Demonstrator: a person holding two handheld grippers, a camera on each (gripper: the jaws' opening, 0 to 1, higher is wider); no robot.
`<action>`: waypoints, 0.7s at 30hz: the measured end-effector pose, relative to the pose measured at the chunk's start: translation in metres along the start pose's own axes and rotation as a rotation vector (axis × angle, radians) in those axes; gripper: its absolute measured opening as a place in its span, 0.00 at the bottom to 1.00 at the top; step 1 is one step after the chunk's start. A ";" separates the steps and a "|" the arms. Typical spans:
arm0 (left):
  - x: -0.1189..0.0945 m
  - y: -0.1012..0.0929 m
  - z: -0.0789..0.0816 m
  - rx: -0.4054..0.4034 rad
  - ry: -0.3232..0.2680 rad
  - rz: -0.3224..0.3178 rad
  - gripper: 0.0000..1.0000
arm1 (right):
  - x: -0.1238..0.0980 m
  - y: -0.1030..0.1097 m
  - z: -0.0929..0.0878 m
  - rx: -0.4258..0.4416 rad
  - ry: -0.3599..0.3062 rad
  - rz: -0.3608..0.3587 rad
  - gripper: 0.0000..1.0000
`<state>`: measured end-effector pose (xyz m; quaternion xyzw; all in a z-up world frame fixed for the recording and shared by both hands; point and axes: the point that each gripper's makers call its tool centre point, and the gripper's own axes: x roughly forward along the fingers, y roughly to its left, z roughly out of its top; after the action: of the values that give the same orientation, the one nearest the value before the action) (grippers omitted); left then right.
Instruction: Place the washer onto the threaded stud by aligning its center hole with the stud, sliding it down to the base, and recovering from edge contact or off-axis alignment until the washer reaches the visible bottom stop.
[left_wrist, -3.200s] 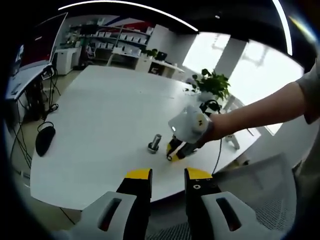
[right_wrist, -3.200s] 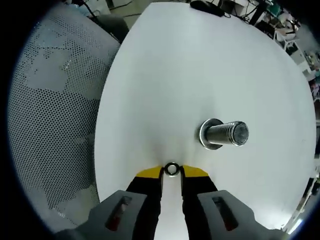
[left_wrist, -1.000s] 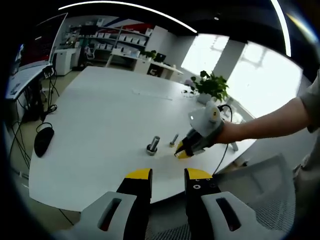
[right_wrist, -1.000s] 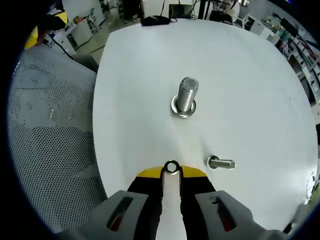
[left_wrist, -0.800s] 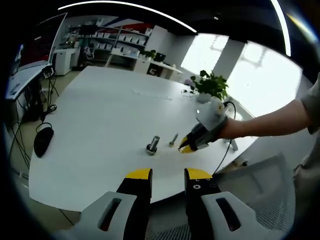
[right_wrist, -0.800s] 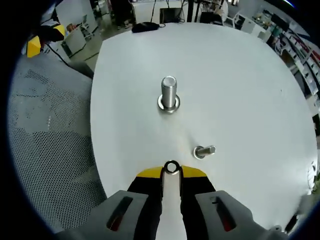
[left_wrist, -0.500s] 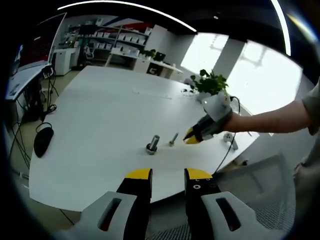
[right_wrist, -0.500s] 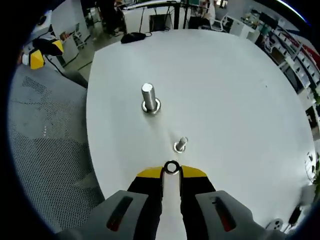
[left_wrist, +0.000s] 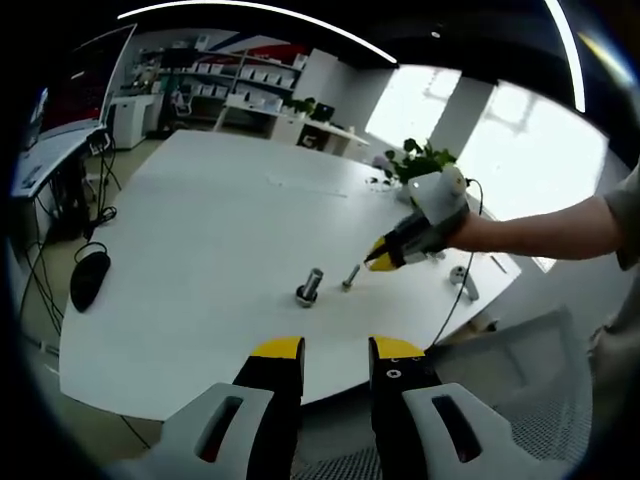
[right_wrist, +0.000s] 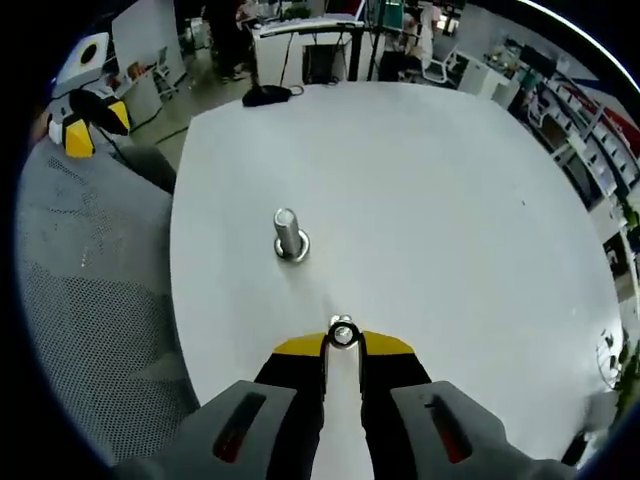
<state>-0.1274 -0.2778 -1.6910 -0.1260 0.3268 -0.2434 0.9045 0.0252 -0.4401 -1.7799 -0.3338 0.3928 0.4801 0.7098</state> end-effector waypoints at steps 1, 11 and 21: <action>0.000 0.000 0.000 0.000 0.000 0.000 0.23 | 0.001 0.000 0.001 -0.005 0.001 0.001 0.13; 0.000 0.000 0.000 0.000 -0.005 -0.002 0.23 | 0.011 -0.003 0.000 -0.049 0.038 0.008 0.13; 0.000 -0.001 0.000 0.003 0.002 -0.008 0.23 | 0.019 -0.002 -0.005 -0.074 0.076 0.020 0.13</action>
<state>-0.1278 -0.2790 -1.6911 -0.1258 0.3268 -0.2477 0.9033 0.0307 -0.4367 -1.7987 -0.3737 0.4047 0.4883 0.6769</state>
